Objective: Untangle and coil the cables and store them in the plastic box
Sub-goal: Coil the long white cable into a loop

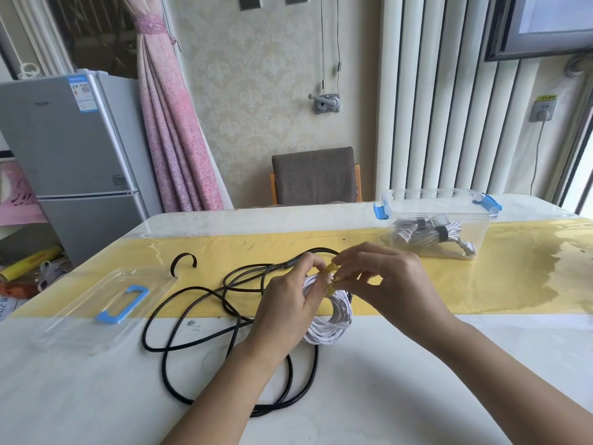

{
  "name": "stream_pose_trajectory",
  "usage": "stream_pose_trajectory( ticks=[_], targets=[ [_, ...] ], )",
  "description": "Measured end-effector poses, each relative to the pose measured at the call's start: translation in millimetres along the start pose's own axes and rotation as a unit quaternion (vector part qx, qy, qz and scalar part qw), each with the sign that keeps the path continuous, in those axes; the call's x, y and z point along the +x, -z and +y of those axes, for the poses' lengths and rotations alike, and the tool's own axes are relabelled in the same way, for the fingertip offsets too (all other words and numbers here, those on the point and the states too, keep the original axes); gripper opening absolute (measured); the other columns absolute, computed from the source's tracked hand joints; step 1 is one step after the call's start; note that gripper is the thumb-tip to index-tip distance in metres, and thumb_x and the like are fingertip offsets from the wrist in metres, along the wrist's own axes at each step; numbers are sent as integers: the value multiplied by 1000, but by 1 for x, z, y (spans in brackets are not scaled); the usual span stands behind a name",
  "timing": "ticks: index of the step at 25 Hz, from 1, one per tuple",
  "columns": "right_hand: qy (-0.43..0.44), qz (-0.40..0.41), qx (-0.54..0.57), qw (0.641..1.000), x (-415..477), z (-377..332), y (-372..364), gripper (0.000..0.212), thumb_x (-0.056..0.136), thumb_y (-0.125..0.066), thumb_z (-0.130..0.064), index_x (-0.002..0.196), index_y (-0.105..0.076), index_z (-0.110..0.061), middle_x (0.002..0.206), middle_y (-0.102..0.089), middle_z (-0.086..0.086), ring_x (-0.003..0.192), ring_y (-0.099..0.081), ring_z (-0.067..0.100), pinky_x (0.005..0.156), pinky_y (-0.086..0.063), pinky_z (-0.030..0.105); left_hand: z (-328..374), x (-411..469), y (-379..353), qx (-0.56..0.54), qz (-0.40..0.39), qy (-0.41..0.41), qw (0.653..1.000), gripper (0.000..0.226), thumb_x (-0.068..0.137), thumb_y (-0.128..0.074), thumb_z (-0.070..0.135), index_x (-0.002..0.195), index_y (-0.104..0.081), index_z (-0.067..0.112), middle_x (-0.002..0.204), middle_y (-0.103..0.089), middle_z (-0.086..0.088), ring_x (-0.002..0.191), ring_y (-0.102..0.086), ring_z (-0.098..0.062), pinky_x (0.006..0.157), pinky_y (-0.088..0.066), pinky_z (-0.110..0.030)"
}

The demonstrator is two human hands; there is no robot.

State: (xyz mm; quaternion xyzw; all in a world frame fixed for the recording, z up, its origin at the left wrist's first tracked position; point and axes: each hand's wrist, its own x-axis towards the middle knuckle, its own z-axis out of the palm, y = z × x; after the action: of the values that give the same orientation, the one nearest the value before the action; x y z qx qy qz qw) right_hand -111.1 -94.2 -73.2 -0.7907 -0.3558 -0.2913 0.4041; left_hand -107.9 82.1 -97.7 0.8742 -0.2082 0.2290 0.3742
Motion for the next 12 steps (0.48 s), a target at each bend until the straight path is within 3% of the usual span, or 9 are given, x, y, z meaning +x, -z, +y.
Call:
stream_pose_trajectory(
  ticks=[6,10,12],
  targets=[
    [15,6,-15,1000,-1,-2,-3,6,79,-74,-13,79,-67,-13,88,-71,-8,68,-63,5,59,-52,20,2,0,0,-19,-12,-5,1000,8,95,-47,38,102,-51,35,69,-68,8,48,-54,-10,47,-39,-28],
    [-66,16,36,997,-2,-1,0,10,76,-77,-10,78,-68,-12,71,-69,-4,66,-66,11,63,-55,29,6,-1,-2,-37,-24,-31,999,16,93,-43,44,101,-53,34,65,-62,17,54,-56,-5,51,-43,-28],
    [-130,19,106,986,0,-1,1,14,74,-78,-7,77,-65,-11,70,-69,0,67,-67,14,67,-56,28,6,-1,-3,-28,-8,-47,998,24,89,-40,50,93,-51,29,62,-60,10,52,-51,-10,52,-43,-31]
  ],
)
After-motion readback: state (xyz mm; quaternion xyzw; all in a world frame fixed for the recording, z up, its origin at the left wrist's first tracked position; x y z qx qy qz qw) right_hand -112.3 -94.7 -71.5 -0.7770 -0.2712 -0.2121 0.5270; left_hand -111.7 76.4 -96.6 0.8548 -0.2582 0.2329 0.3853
